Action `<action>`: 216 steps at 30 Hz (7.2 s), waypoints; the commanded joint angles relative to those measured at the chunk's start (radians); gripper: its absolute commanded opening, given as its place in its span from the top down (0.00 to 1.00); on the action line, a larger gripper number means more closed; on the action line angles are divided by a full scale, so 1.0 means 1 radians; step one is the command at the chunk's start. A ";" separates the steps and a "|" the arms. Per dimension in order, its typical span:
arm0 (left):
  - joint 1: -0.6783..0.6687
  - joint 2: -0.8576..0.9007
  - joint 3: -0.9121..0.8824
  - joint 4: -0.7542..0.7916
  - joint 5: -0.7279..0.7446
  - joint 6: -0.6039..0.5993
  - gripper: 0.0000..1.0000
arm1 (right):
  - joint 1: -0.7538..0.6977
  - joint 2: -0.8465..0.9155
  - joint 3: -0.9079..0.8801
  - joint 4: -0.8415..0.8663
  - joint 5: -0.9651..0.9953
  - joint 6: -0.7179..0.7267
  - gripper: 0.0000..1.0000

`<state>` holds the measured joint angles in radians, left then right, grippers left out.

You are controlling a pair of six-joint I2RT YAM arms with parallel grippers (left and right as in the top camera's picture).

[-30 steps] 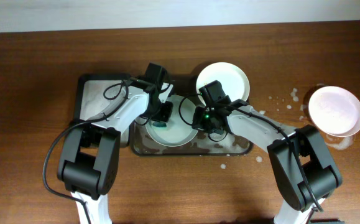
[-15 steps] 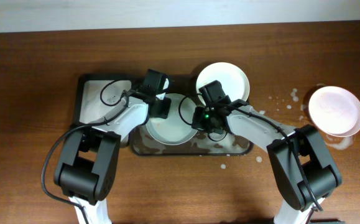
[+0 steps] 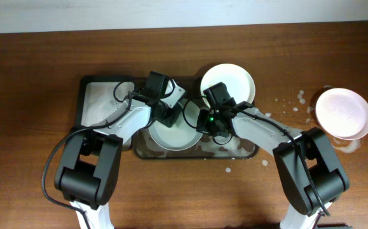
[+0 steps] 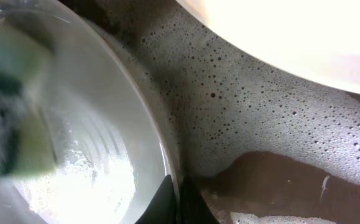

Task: Clean dirty plates on tray and stack at the side
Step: 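Scrub the pale green plate with the sponge while the right gripper holds it, then lift the sponge away with the left gripper, then lift the pale green plate with the right gripper and tilt it up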

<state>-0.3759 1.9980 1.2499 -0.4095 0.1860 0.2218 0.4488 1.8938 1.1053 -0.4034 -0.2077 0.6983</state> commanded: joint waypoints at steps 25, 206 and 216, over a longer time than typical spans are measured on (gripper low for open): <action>0.006 0.051 -0.023 0.026 -0.151 -0.148 1.00 | 0.002 0.015 0.011 -0.003 0.002 -0.010 0.96; 0.189 0.051 0.513 -0.504 0.371 0.079 1.00 | 0.419 -0.462 0.013 -0.541 1.390 -0.395 0.96; 0.189 0.051 0.513 -0.504 0.371 0.079 1.00 | 0.427 -0.415 0.010 -0.657 1.358 -0.244 0.96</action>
<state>-0.1894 2.0518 1.7489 -0.9157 0.5571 0.3103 0.8696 1.4754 1.1141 -1.0515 1.1217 0.4114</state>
